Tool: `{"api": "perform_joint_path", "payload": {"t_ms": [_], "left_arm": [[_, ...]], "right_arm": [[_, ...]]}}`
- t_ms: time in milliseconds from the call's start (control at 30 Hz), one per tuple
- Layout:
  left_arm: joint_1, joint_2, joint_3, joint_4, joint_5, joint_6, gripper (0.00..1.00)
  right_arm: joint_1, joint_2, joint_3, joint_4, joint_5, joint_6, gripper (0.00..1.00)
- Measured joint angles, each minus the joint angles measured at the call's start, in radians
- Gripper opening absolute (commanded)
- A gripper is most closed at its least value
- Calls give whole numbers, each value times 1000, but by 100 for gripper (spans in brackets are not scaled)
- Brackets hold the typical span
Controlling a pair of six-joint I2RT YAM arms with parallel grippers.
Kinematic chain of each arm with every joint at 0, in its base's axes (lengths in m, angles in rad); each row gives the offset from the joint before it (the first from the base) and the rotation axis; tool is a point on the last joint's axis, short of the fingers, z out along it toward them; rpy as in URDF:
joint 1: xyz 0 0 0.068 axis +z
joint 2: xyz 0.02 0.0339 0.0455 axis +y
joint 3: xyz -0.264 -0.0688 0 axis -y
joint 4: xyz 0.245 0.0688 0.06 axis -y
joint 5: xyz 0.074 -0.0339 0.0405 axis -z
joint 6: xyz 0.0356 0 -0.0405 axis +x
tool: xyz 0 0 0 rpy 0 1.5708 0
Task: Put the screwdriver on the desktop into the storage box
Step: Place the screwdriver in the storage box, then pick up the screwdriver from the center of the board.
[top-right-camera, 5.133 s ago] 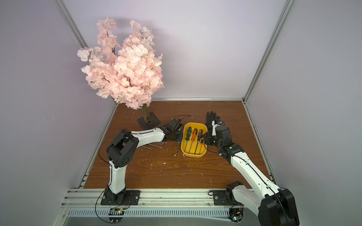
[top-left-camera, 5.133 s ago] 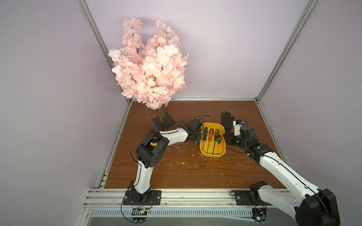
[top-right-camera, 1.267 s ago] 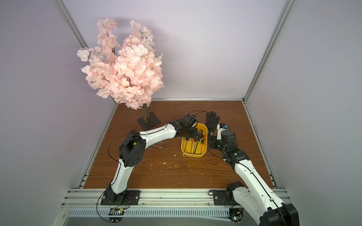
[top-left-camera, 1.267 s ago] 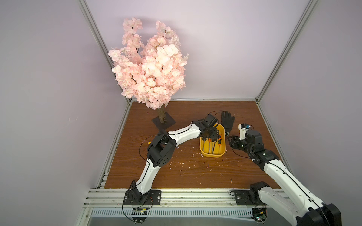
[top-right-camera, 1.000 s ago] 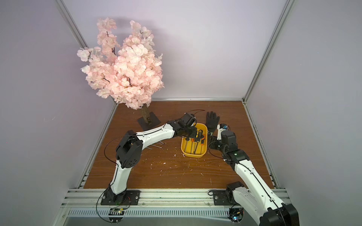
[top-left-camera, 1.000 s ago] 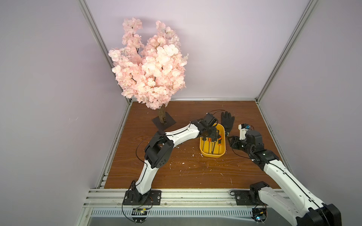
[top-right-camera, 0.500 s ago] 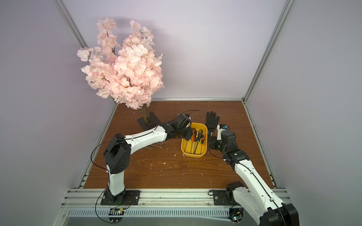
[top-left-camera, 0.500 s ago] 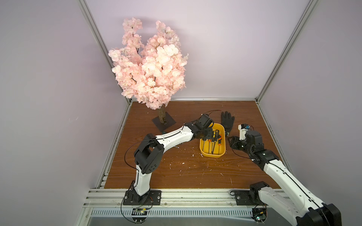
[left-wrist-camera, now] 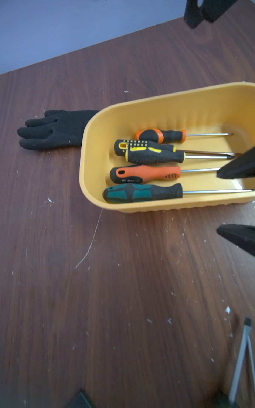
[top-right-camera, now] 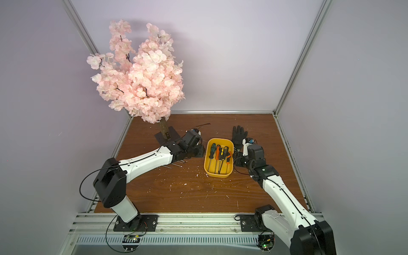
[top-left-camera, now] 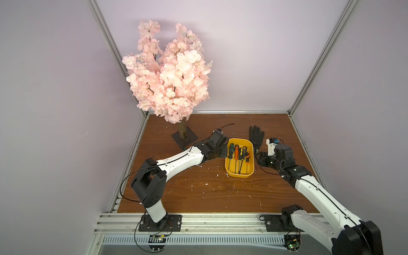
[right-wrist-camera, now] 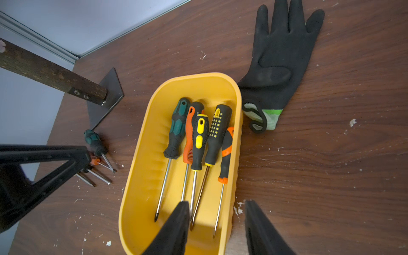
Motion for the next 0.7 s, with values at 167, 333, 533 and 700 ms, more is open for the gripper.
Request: {"api": "perform_joint_path", "payload": {"t_ms": [167, 333, 533, 700], "left_arm": [[15, -105, -97, -8, -54, -32, 38], [18, -196, -166, -36, -121, -74, 37], [74, -294, -292, -56, -148, -137, 35], [123, -341, -373, -58, -153, -183, 35]], "right_arm": [[29, 61, 34, 31, -5, 0, 47], [58, 113, 59, 56, -7, 0, 47], [78, 148, 71, 83, -15, 0, 47], [79, 160, 71, 89, -18, 0, 47]]}}
